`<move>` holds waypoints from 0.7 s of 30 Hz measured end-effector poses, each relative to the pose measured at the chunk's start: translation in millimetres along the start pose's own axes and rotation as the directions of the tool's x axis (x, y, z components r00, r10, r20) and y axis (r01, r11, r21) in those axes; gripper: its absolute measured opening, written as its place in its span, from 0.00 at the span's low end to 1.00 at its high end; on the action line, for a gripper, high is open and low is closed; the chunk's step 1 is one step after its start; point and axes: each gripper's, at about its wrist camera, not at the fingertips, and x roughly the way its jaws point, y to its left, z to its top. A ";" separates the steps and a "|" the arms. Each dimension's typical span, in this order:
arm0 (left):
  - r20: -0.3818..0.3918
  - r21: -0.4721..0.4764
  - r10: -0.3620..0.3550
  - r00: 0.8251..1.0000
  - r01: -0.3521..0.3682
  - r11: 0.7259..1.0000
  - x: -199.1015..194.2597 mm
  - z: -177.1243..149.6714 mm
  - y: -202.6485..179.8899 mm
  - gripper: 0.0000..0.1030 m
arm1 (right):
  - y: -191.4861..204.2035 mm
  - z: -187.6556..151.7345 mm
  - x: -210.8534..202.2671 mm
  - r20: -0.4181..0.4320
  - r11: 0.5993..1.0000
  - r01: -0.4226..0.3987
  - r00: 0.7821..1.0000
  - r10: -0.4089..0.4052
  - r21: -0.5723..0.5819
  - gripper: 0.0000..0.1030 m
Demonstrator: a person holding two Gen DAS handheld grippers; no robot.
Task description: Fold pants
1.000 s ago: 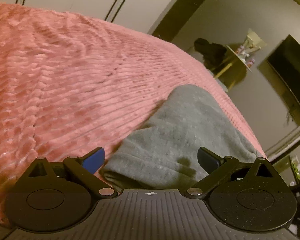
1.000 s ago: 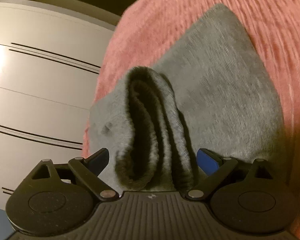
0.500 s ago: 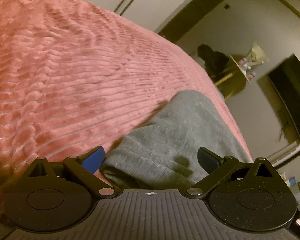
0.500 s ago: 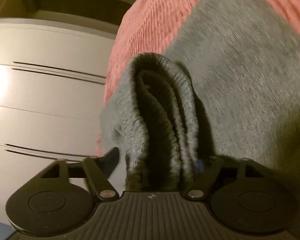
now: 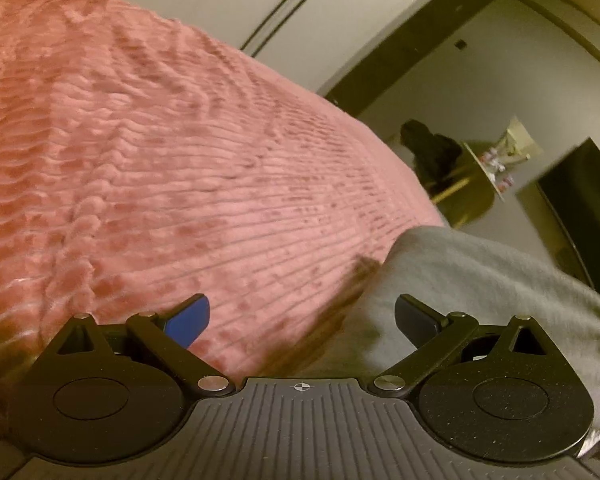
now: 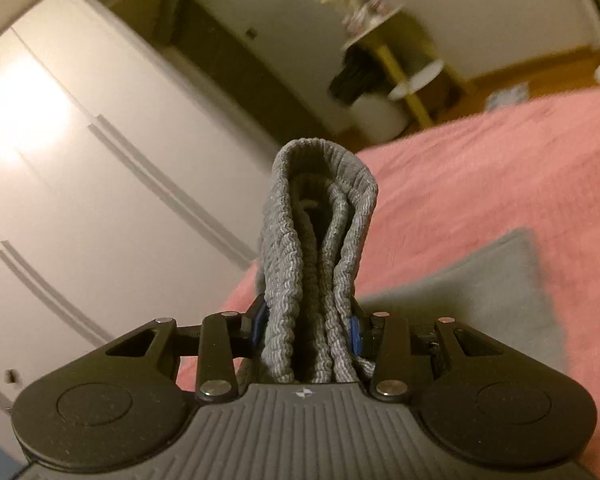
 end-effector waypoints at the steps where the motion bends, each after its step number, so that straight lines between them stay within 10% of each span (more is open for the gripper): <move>1: -0.011 0.008 -0.013 1.000 0.013 1.000 1.3 -1.2 -1.6 0.99 | -5.9 -1.3 0.4 0.002 1.000 0.017 1.000 -0.017 0.021 0.36; 11: -0.117 0.054 -0.050 0.992 0.056 0.997 12.0 -5.4 -9.8 0.99 | -74.7 -39.8 27.3 -0.182 0.966 0.216 0.965 -0.189 0.143 0.49; 21: -0.269 0.096 -0.067 0.961 0.096 0.991 22.0 -6.1 -14.6 0.98 | -116.1 -52.4 9.1 -0.216 0.948 0.158 0.971 -0.100 0.275 0.70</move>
